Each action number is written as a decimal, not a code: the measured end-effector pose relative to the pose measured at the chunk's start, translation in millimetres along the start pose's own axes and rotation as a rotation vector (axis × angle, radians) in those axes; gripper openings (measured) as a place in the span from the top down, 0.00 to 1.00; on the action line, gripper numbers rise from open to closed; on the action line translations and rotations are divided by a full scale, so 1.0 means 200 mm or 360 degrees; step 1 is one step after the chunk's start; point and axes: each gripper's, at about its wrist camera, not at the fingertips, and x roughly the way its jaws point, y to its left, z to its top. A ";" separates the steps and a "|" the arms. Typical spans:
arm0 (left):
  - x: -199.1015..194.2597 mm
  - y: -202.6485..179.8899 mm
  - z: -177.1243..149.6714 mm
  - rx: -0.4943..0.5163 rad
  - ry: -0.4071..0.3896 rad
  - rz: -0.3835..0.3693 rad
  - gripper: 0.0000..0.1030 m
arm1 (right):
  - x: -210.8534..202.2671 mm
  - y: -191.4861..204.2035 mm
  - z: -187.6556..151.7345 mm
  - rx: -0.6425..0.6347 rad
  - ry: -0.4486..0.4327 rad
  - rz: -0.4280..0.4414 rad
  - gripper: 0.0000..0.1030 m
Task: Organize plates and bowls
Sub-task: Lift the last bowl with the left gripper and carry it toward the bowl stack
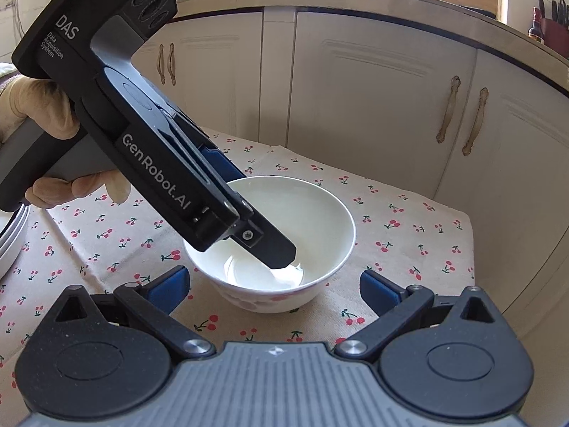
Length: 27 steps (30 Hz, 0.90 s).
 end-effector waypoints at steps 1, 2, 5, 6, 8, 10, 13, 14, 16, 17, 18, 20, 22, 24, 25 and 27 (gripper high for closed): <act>0.00 0.00 0.00 -0.0002 0.0004 -0.0003 0.25 | 0.01 0.00 0.00 0.0006 0.0000 -0.0002 0.00; 0.01 0.00 0.00 -0.0003 0.0006 -0.0003 0.26 | 0.01 -0.01 0.00 0.0014 0.0000 0.0001 0.00; 0.01 0.00 -0.01 -0.0003 0.0006 -0.0011 0.26 | 0.02 0.00 0.01 0.0015 -0.0003 0.0006 0.02; 0.01 0.00 -0.01 -0.0002 0.0004 -0.0009 0.26 | 0.02 0.00 0.01 0.0014 -0.0003 0.0007 0.03; 0.01 0.00 -0.01 -0.0001 0.0005 -0.0018 0.26 | 0.03 -0.01 0.02 0.0009 0.0000 0.0024 0.07; 0.01 0.00 -0.01 -0.0001 0.0002 -0.0011 0.27 | 0.03 0.00 0.02 -0.0007 0.0002 0.0027 0.10; 0.01 0.01 -0.01 -0.0006 0.0000 -0.0020 0.27 | 0.03 0.02 0.03 -0.0021 0.0005 0.0019 0.10; 0.01 0.01 -0.01 -0.0004 -0.0002 -0.0022 0.27 | 0.03 0.02 0.03 -0.0019 0.0005 0.0018 0.10; 0.01 0.01 -0.01 -0.0003 -0.0004 -0.0026 0.27 | 0.02 0.01 0.03 -0.0019 0.0004 0.0019 0.10; 0.01 0.01 -0.01 -0.0002 -0.0004 -0.0028 0.27 | 0.02 0.01 0.03 -0.0018 0.0003 0.0018 0.10; 0.01 0.01 -0.01 -0.0003 -0.0006 -0.0031 0.27 | 0.02 0.02 0.03 -0.0021 0.0004 0.0016 0.10; 0.01 0.01 -0.01 -0.0005 -0.0009 -0.0037 0.27 | 0.02 0.02 0.03 -0.0030 0.0006 0.0008 0.10; 0.02 0.02 -0.01 -0.0010 -0.0014 -0.0046 0.27 | 0.02 0.02 0.03 -0.0035 0.0010 0.0004 0.10; 0.02 0.02 -0.01 -0.0010 -0.0019 -0.0050 0.27 | 0.02 0.02 0.03 -0.0035 0.0011 0.0004 0.10; 0.02 0.02 0.00 -0.0012 -0.0020 -0.0050 0.27 | 0.02 0.02 0.03 -0.0037 0.0011 0.0003 0.10; 0.02 0.02 0.00 -0.0018 -0.0022 -0.0051 0.27 | 0.02 0.02 0.03 -0.0034 0.0012 0.0003 0.10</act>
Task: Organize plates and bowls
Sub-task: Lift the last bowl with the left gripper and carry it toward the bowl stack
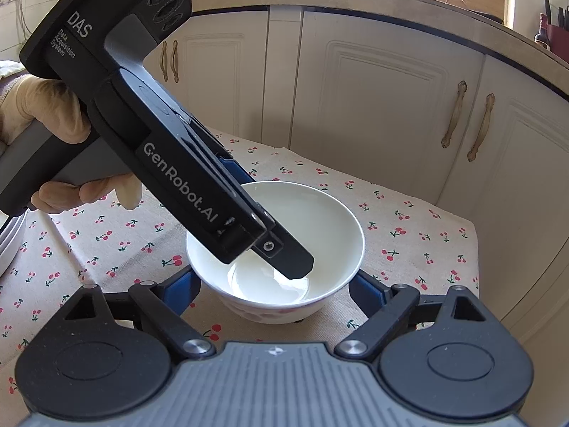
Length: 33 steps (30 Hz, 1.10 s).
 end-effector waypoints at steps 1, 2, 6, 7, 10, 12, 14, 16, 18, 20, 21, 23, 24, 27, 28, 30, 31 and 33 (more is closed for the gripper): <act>0.00 0.00 0.00 -0.0007 -0.0001 -0.0003 0.27 | 0.00 0.00 0.00 0.0001 0.0000 -0.0001 0.10; 0.00 0.00 0.00 -0.0014 -0.0002 -0.0003 0.29 | 0.00 0.00 0.00 0.0000 0.0002 -0.0003 0.10; -0.01 0.01 0.00 -0.0042 -0.0009 -0.0002 0.36 | 0.00 0.01 0.00 0.0007 0.0013 -0.0013 0.10; -0.02 0.01 0.00 -0.0052 -0.0010 -0.0006 0.36 | -0.01 0.01 0.00 0.0005 0.0016 -0.0016 0.10; -0.02 -0.01 -0.01 -0.0043 -0.0007 0.0008 0.36 | -0.02 0.02 0.01 0.0008 0.0021 -0.0019 0.10; -0.03 -0.02 -0.02 -0.0049 -0.0011 0.0005 0.36 | -0.03 0.03 0.01 0.0015 0.0022 -0.0023 0.10; -0.05 -0.03 -0.02 -0.0051 -0.0022 0.0004 0.36 | -0.05 0.04 0.01 0.0018 0.0018 -0.0028 0.10; -0.08 -0.05 -0.02 -0.0034 -0.0036 0.0007 0.36 | -0.08 0.05 0.01 0.0025 0.0012 -0.0032 0.10; -0.11 -0.08 -0.02 -0.0025 -0.0051 0.0010 0.36 | -0.11 0.06 0.02 0.0031 0.0006 -0.0040 0.10; -0.15 -0.11 -0.03 -0.0020 -0.0060 0.0009 0.36 | -0.15 0.08 0.03 0.0032 -0.0001 -0.0051 0.10; -0.17 -0.12 -0.03 -0.0015 -0.0064 0.0011 0.36 | -0.17 0.09 0.03 0.0034 -0.0003 -0.0055 0.10; -0.21 -0.16 -0.04 0.0000 -0.0075 0.0009 0.36 | -0.21 0.11 0.03 0.0039 -0.0008 -0.0060 0.10; -0.24 -0.18 -0.05 0.0008 -0.0080 0.0009 0.36 | -0.24 0.13 0.04 0.0041 -0.0006 -0.0063 0.10; -0.30 -0.24 -0.07 0.0029 -0.0087 0.0007 0.36 | -0.31 0.17 0.04 0.0051 0.0003 -0.0071 0.10; -0.32 -0.26 -0.08 0.0037 -0.0086 0.0008 0.36 | -0.33 0.19 0.04 0.0055 0.0006 -0.0072 0.10; -0.37 -0.30 -0.12 0.0054 -0.0095 0.0012 0.36 | -0.39 0.23 0.05 0.0058 0.0016 -0.0078 0.10; -0.39 -0.32 -0.13 0.0060 -0.0097 0.0013 0.36 | -0.41 0.25 0.05 0.0054 0.0014 -0.0085 0.10; -0.43 -0.36 -0.18 0.0058 -0.0098 0.0009 0.36 | -0.46 0.29 0.05 0.0048 0.0017 -0.0092 0.10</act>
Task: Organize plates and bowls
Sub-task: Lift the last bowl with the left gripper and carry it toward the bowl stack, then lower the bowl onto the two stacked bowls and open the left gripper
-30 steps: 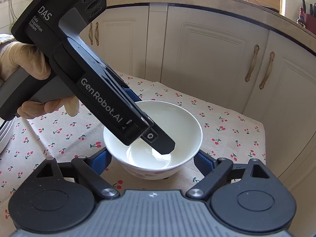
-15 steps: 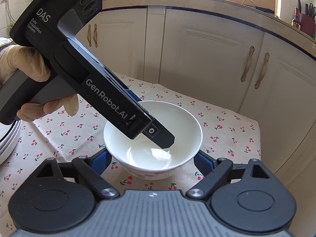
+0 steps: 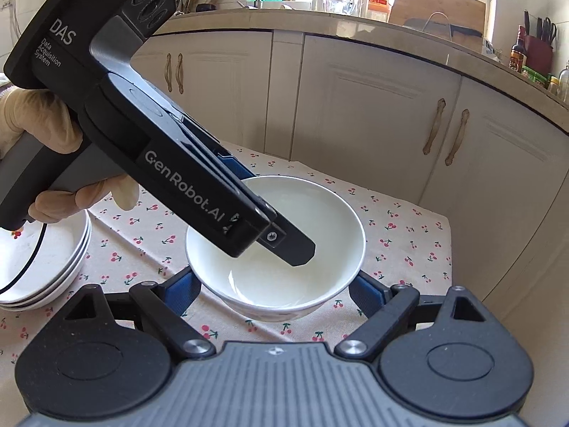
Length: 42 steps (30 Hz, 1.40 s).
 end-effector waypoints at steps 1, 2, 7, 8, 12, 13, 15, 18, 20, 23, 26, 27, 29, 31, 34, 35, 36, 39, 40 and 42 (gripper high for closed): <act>-0.02 -0.02 -0.02 0.0000 -0.0001 0.0001 0.36 | -0.03 0.02 0.00 -0.0002 0.0000 -0.0003 0.10; -0.04 -0.04 -0.04 0.0002 -0.0003 0.0001 0.36 | -0.06 0.04 -0.01 -0.0004 -0.0004 -0.0004 0.10; -0.17 -0.14 -0.12 0.0017 -0.0027 -0.0004 0.36 | -0.20 0.12 -0.03 0.0015 -0.0023 0.0004 0.10; -0.19 -0.16 -0.14 0.0027 -0.0034 -0.0003 0.36 | -0.22 0.14 -0.03 0.0017 -0.0026 0.0006 0.10; -0.27 -0.23 -0.20 0.0037 -0.0053 -0.0009 0.35 | -0.31 0.21 -0.06 0.0007 -0.0040 -0.0007 0.10; -0.29 -0.24 -0.21 0.0032 -0.0054 -0.0013 0.35 | -0.33 0.23 -0.07 0.0005 -0.0041 -0.0011 0.10; -0.32 -0.28 -0.25 0.0045 -0.0053 -0.0015 0.35 | -0.37 0.27 -0.09 -0.0001 -0.0040 -0.0016 0.10; -0.36 -0.32 -0.31 0.0043 -0.0050 -0.0019 0.35 | -0.44 0.33 -0.12 -0.0010 -0.0048 -0.0023 0.10; -0.38 -0.35 -0.35 0.0044 -0.0045 -0.0026 0.35 | -0.48 0.37 -0.15 -0.0011 -0.0054 -0.0020 0.10; -0.41 -0.40 -0.41 0.0061 -0.0027 -0.0025 0.35 | -0.54 0.41 -0.20 -0.0021 -0.0051 -0.0014 0.10; -0.43 -0.43 -0.46 0.0065 -0.0027 -0.0032 0.35 | -0.58 0.46 -0.23 -0.0045 -0.0042 -0.0017 0.10; -0.44 -0.44 -0.47 0.0061 -0.0032 -0.0036 0.35 | -0.59 0.47 -0.24 -0.0048 -0.0042 -0.0018 0.10; -0.46 -0.45 -0.50 0.0060 -0.0036 -0.0038 0.35 | -0.61 0.49 -0.26 -0.0049 -0.0043 -0.0015 0.10; -0.47 -0.47 -0.52 0.0066 -0.0035 -0.0036 0.35 | -0.62 0.50 -0.28 -0.0040 -0.0038 -0.0003 0.10; -0.48 -0.49 -0.55 0.0064 -0.0028 -0.0049 0.35 | -0.64 0.52 -0.31 -0.0033 -0.0033 0.0004 0.10; -0.48 -0.49 -0.56 0.0064 -0.0027 -0.0051 0.35 | -0.64 0.52 -0.32 -0.0029 -0.0030 0.0005 0.10; -0.48 -0.50 -0.57 0.0067 -0.0024 -0.0053 0.35 | -0.64 0.53 -0.33 -0.0025 -0.0027 0.0008 0.10; -0.47 -0.51 -0.61 0.0070 -0.0016 -0.0054 0.34 | -0.64 0.54 -0.37 -0.0006 -0.0011 0.0021 0.10; -0.46 -0.51 -0.62 0.0063 -0.0012 -0.0060 0.33 | -0.63 0.54 -0.38 0.0002 -0.0003 0.0028 0.10; -0.45 -0.52 -0.64 0.0053 -0.0002 -0.0070 0.33 | -0.63 0.54 -0.40 0.0012 0.0013 0.0036 0.10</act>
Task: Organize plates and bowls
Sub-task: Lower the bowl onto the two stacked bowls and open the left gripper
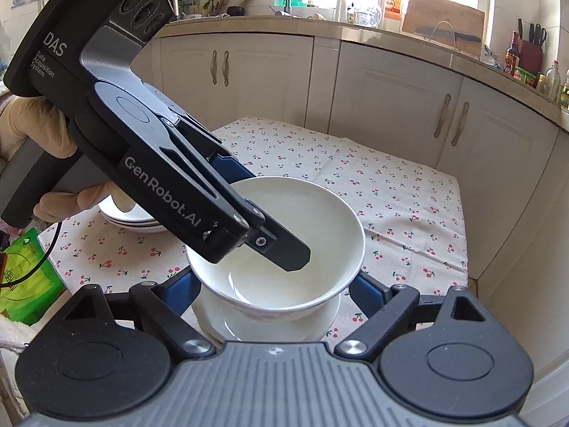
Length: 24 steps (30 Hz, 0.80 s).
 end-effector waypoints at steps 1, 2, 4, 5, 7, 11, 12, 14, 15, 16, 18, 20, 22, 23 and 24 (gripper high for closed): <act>0.00 0.00 -0.01 0.0000 0.0003 -0.0003 0.33 | 0.00 0.00 -0.01 0.0000 0.0007 0.0000 0.10; 0.01 0.00 -0.01 -0.0005 0.0006 -0.0003 0.33 | 0.01 0.01 -0.02 0.0000 0.0014 -0.0001 0.10; 0.02 -0.01 -0.02 0.0003 0.0009 -0.0005 0.33 | 0.01 0.02 -0.03 0.0002 0.0022 0.0001 0.10; 0.02 -0.01 -0.02 0.0004 0.0011 -0.0006 0.33 | 0.01 0.02 -0.04 0.0006 0.0025 0.0003 0.10; 0.02 -0.01 -0.03 -0.0001 0.0014 -0.0012 0.33 | 0.02 0.01 -0.04 0.0018 0.0032 0.0011 0.10; 0.03 0.00 -0.04 -0.0002 0.0021 -0.0018 0.33 | 0.03 0.01 -0.05 0.0024 0.0045 0.0018 0.10; 0.03 0.00 -0.04 -0.0005 0.0022 -0.0019 0.33 | 0.03 0.01 -0.05 0.0023 0.0047 0.0018 0.10; 0.04 0.00 -0.04 -0.0009 0.0027 -0.0021 0.33 | 0.03 0.01 -0.06 0.0021 0.0053 0.0021 0.10; 0.05 0.00 -0.04 -0.0011 0.0030 -0.0021 0.33 | 0.03 0.01 -0.06 0.0022 0.0056 0.0025 0.10; 0.05 0.00 -0.04 -0.0015 0.0032 -0.0021 0.33 | 0.03 0.01 -0.06 0.0024 0.0058 0.0026 0.10; 0.05 0.01 -0.04 -0.0017 0.0031 -0.0026 0.33 | 0.03 0.00 -0.06 0.0028 0.0058 0.0031 0.10; 0.05 0.01 -0.05 -0.0021 0.0028 -0.0031 0.33 | 0.03 0.00 -0.05 0.0033 0.0057 0.0032 0.10; 0.05 0.01 -0.05 -0.0021 0.0030 -0.0035 0.32 | 0.04 0.00 -0.06 0.0037 0.0058 0.0035 0.10; 0.05 0.01 -0.05 -0.0018 0.0033 -0.0042 0.30 | 0.04 0.00 -0.06 0.0040 0.0058 0.0037 0.10; 0.05 0.01 -0.05 -0.0019 0.0036 -0.0048 0.30 | 0.04 0.00 -0.06 0.0044 0.0059 0.0041 0.10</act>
